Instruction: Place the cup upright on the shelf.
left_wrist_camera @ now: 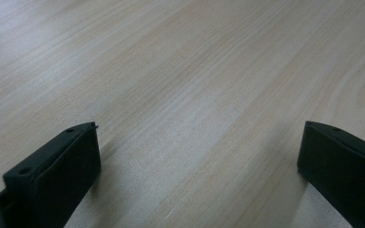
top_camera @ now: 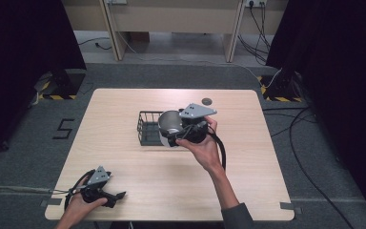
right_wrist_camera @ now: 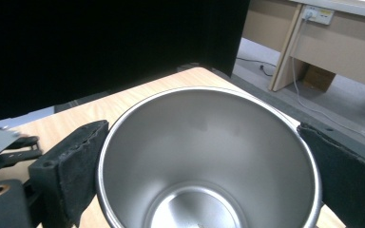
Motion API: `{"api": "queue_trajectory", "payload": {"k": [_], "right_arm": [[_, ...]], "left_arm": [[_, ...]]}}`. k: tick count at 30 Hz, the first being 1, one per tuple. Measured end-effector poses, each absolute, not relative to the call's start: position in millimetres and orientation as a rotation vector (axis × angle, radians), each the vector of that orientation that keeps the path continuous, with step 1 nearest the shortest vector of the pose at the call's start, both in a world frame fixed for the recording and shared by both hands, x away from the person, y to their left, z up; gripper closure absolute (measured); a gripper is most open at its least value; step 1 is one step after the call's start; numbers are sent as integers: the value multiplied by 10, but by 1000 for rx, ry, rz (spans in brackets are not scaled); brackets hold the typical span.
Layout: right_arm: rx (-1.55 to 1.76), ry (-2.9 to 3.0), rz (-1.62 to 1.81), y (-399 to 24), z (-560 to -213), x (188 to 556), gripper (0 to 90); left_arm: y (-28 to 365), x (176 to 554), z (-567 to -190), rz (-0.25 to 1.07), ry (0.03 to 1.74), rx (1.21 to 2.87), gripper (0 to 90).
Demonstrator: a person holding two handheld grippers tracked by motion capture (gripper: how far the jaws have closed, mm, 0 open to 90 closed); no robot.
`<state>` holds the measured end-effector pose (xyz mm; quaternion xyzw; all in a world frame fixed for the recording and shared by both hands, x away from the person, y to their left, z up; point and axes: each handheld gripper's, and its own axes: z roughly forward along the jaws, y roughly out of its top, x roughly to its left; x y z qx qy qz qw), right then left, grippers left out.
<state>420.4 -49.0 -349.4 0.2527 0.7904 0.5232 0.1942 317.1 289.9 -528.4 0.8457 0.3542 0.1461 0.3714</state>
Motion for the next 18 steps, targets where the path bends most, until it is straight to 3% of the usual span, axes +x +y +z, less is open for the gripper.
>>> {"api": "queue_trajectory", "payload": {"k": [18], "right_arm": [[772,2219,1424,-244,-3429,4655,64]], "left_arm": [[2901,3172,-5283,374,906,2169,0]]}}
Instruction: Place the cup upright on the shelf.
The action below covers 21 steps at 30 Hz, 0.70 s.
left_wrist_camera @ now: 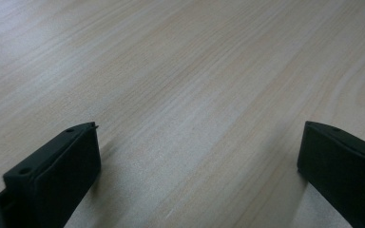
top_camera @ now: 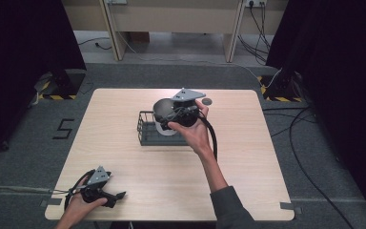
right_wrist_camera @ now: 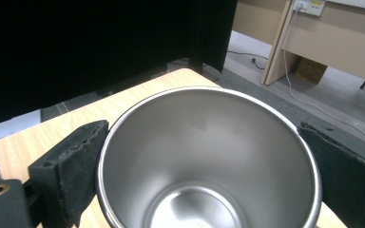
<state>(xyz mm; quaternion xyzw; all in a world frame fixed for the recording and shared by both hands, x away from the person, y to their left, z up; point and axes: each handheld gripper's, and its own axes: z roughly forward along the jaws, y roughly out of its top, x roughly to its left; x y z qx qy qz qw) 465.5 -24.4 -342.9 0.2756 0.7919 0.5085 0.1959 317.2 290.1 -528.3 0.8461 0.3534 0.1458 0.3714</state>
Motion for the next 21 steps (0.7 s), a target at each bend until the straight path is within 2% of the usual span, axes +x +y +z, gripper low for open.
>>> {"api": "queue_trajectory", "payload": {"k": [21], "right_arm": [[880,2222,1354,-4,-3595,5087,64]], "left_arm": [[2903,3172,-5283,371,901,2171,0]]}}
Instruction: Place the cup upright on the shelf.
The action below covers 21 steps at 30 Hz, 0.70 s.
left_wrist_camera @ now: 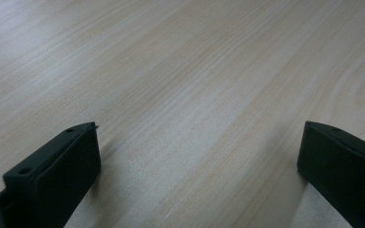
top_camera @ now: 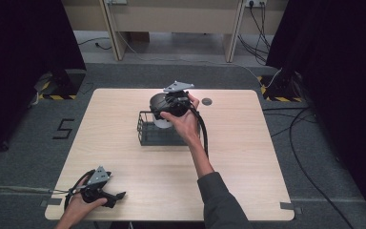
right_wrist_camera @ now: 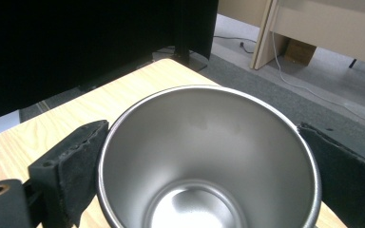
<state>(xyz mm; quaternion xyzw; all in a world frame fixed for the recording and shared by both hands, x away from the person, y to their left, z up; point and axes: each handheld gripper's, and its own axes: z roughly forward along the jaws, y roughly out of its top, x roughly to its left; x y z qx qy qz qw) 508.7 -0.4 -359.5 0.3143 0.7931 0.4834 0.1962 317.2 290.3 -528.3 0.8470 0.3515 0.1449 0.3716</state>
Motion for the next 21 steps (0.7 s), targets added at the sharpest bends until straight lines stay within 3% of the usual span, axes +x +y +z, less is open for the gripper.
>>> {"api": "queue_trajectory", "payload": {"k": [21], "right_arm": [[975,2233,1348,35,-3862,5200,63]], "left_arm": [[2902,3171,-5284,372,900,2171,0]]}}
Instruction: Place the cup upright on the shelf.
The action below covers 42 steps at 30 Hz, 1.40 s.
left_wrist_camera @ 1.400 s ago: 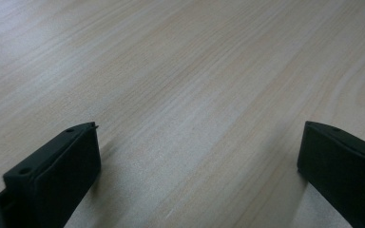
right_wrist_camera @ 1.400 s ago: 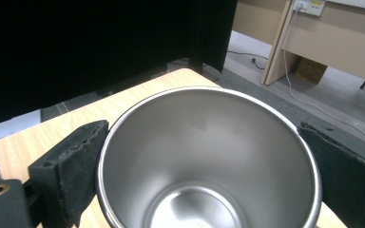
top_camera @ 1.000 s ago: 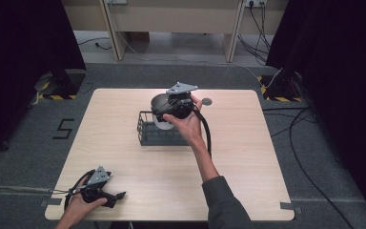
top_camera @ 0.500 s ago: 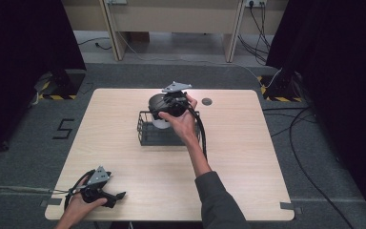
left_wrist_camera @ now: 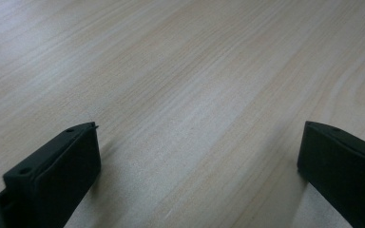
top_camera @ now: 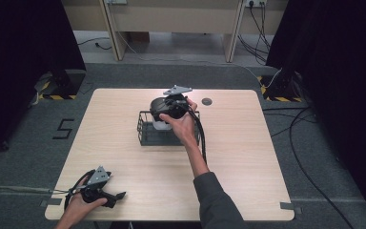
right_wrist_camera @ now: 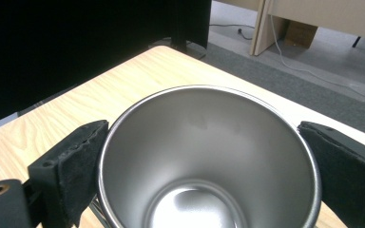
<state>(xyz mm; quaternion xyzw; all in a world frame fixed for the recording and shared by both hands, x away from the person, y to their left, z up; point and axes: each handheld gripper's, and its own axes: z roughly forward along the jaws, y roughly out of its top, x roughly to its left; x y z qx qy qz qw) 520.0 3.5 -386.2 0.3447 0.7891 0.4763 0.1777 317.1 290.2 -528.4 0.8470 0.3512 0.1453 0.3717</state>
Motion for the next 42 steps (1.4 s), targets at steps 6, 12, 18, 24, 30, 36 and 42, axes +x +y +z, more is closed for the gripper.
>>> {"api": "queue_trajectory", "payload": {"k": [6,12,18,24,30,36,42], "right_arm": [[986,2246,1348,18,-3939,5211,63],[982,2278,1292,33,-4073,5216,61],[964,2290,1286,23,-4096,5208,59],[945,2282,1255,40,-4066,5200,53],[932,2248,1297,50,-3996,5185,60],[934,2194,1351,-18,-3840,5115,117],[935,2153,1416,-223,-3764,4930,141]], "left_arm": [[2903,3172,-5283,371,899,2172,0],[2903,3171,-5283,370,900,2173,0],[2903,3171,-5283,370,900,2173,0],[2902,3171,-5283,370,900,2173,0],[2903,3171,-5283,372,899,2173,0],[2904,3171,-5282,372,898,2174,0],[2902,3171,-5284,372,899,2174,0]]}}
